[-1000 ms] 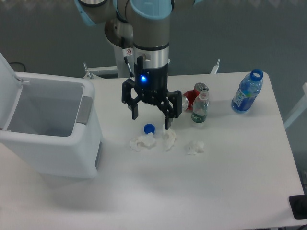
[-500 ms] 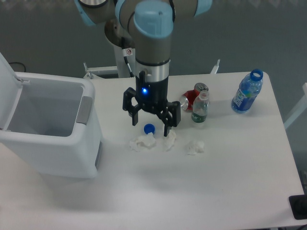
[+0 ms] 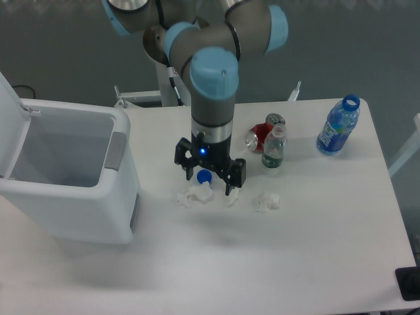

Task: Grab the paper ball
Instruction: 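Move the gripper over the middle paper ball and descend onto it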

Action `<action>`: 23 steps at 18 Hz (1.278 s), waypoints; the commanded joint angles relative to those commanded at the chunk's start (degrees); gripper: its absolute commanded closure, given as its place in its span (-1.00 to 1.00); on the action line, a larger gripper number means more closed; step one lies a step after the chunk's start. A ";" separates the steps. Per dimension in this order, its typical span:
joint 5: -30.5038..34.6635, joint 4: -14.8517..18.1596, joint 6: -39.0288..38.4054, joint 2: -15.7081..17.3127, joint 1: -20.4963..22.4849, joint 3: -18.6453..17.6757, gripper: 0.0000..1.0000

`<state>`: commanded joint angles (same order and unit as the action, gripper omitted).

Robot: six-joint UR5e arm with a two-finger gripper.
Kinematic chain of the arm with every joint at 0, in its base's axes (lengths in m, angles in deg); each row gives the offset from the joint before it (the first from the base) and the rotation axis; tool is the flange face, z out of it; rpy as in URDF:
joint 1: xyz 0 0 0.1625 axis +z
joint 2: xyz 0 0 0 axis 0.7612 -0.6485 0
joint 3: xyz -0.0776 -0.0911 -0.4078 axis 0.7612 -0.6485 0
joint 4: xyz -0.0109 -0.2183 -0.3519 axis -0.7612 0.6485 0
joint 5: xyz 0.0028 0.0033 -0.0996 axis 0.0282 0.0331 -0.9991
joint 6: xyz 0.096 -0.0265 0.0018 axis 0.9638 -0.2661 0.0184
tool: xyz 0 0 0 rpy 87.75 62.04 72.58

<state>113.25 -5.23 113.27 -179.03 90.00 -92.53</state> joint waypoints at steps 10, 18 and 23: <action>1.41 0.71 4.03 -3.34 -0.08 -1.67 -1.00; 1.33 0.53 10.72 -4.84 -3.16 -2.03 -1.00; 1.50 0.45 15.46 -7.12 -6.06 -1.67 -1.00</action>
<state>114.75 -4.78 128.73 -186.14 83.94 -94.20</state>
